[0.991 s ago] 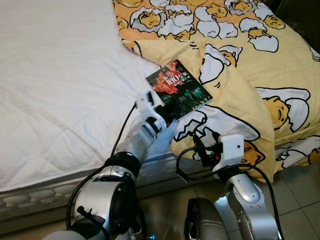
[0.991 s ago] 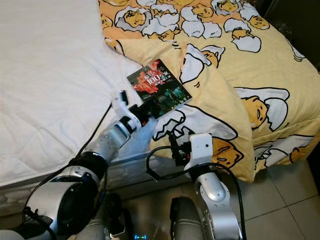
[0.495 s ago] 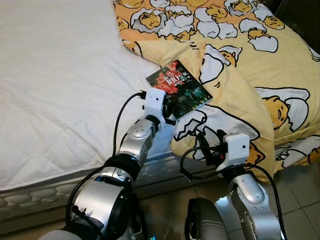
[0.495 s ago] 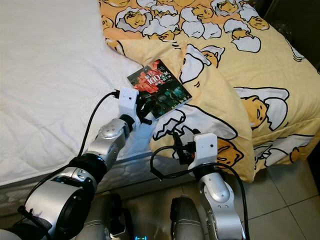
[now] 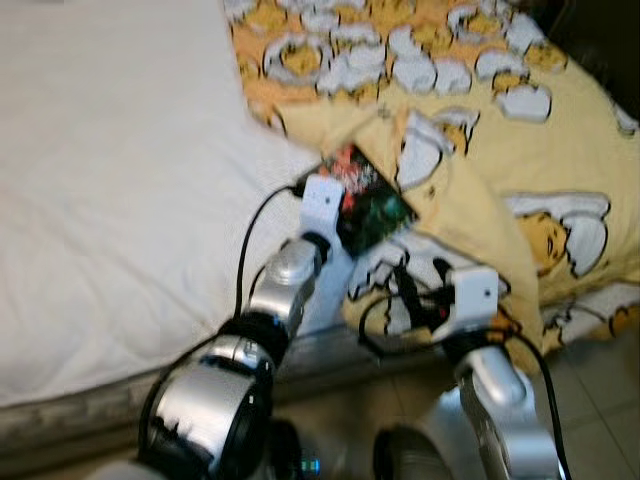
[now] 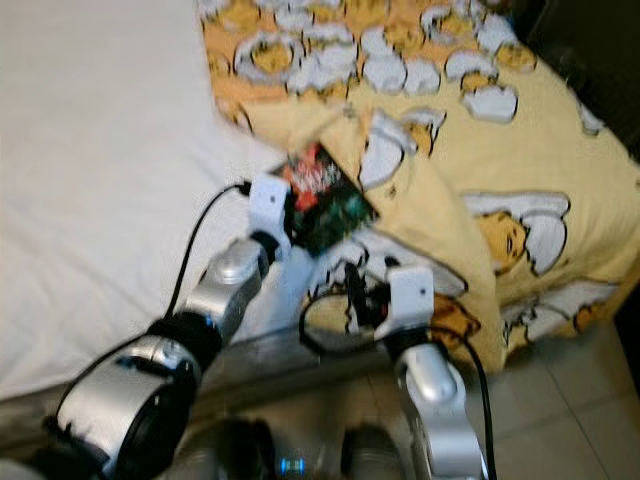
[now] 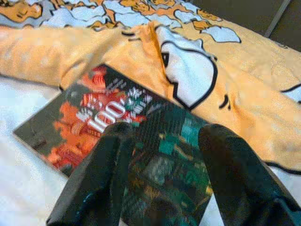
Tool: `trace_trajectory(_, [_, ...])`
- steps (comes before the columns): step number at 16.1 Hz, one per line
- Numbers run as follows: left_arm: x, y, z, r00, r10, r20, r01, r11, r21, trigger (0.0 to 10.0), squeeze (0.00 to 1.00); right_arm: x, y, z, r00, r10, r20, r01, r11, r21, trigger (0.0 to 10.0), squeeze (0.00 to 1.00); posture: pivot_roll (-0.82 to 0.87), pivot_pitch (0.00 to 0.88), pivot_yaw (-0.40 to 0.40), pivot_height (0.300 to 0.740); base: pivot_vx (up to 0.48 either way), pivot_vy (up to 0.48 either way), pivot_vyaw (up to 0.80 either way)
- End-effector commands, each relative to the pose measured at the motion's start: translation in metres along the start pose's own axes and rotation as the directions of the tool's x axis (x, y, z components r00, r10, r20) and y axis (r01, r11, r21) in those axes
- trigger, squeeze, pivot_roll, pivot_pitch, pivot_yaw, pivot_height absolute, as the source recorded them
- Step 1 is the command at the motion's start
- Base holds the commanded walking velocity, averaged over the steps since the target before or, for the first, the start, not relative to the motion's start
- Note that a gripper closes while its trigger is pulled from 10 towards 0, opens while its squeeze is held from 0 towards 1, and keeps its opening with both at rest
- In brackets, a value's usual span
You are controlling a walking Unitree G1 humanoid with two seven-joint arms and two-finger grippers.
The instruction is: Clean up the room
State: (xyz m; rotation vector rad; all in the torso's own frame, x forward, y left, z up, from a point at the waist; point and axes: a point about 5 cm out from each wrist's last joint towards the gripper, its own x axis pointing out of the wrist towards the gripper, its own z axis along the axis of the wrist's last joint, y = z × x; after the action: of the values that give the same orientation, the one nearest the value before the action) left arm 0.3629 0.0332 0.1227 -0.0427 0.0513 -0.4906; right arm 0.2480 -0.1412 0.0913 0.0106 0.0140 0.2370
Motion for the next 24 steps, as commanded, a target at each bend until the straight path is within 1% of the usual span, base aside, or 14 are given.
trace_trajectory(1, [-0.001,-0.007,-0.004,1.000,-0.026,-0.008,0.026,1.000,0.007,10.0,1.00,-0.002,-0.003,-0.004,1.000,-0.018,-0.009,0.018,1.000,0.007,10.0,0.00,-0.18,0.142,0.020,0.740,0.000,0.000,0.00])
trace_trajectory(5, [-0.001,-0.006,-0.006,1.000,-0.018,-0.016,0.018,1.000,0.006,10.0,1.00,-0.001,-0.004,-0.003,1.000,-0.029,0.004,0.029,1.000,-0.003,10.0,0.00,-0.18,0.139,0.022,0.740,0.000,0.000,0.00])
trace_trajectory(8, [-0.002,-0.004,-0.008,1.000,-0.007,-0.023,0.007,1.000,0.002,10.0,1.00,0.002,-0.005,-0.005,0.999,-0.041,-0.007,0.041,0.999,-0.020,10.0,0.00,-0.18,0.128,0.024,0.740,0.000,0.000,0.00])
trace_trajectory(12, [-0.004,0.000,-0.009,1.000,0.012,-0.012,-0.012,0.999,-0.038,10.0,1.00,0.004,-0.003,-0.005,0.999,-0.035,-0.009,0.035,0.999,-0.029,10.0,0.00,-0.17,0.118,0.024,0.740,0.000,0.000,0.00])
trace_trajectory(14, [-0.004,-0.001,-0.009,1.000,0.011,-0.013,-0.011,0.999,-0.036,10.0,1.00,0.006,-0.003,-0.010,0.997,-0.051,-0.058,0.048,0.998,-0.049,10.0,0.00,-0.17,0.115,0.025,0.740,0.000,0.000,0.26])
trace_trajectory(15, [-0.004,-0.001,-0.010,1.000,0.009,-0.015,-0.010,0.999,-0.032,10.0,1.00,0.007,-0.002,-0.011,0.997,-0.049,-0.061,0.045,0.997,-0.061,10.0,0.00,-0.17,0.114,0.025,0.740,0.000,0.000,0.59])
trace_trajectory(16, [-0.004,-0.001,-0.010,1.000,0.006,-0.017,-0.007,1.000,-0.028,10.0,1.00,0.007,-0.003,-0.011,0.997,-0.054,-0.058,0.051,0.998,-0.045,10.0,0.00,-0.17,0.112,0.027,0.732,0.000,0.000,0.44])
trace_trajectory(18, [-0.004,-0.001,-0.010,1.000,0.002,-0.019,-0.002,1.000,-0.020,10.0,1.00,0.007,-0.004,-0.012,0.996,-0.062,-0.057,0.060,0.997,-0.042,10.0,0.00,-0.17,0.108,0.027,0.714,0.000,0.000,0.42])
trace_trajectory(20, [-0.004,-0.002,-0.010,1.000,-0.001,-0.021,0.001,1.000,-0.008,10.0,1.00,0.007,-0.005,-0.012,0.996,-0.066,-0.061,0.063,0.997,-0.045,10.0,0.00,-0.17,0.108,0.027,0.702,0.000,0.000,0.42])
trace_trajectory(21, [-0.005,-0.002,-0.010,1.000,-0.001,-0.023,0.001,1.000,-0.004,10.0,1.00,0.007,-0.006,-0.013,0.995,-0.074,-0.061,0.071,0.996,-0.056,10.0,0.00,-0.17,0.101,0.027,0.688,0.000,0.000,0.00])
trace_trajectory(24, [-0.005,-0.002,-0.011,1.000,-0.005,-0.024,0.005,1.000,0.000,10.0,1.00,0.007,-0.006,-0.014,0.995,-0.089,-0.054,0.085,0.994,-0.070,10.0,0.00,-0.17,0.094,0.028,0.684,0.000,0.000,0.00])
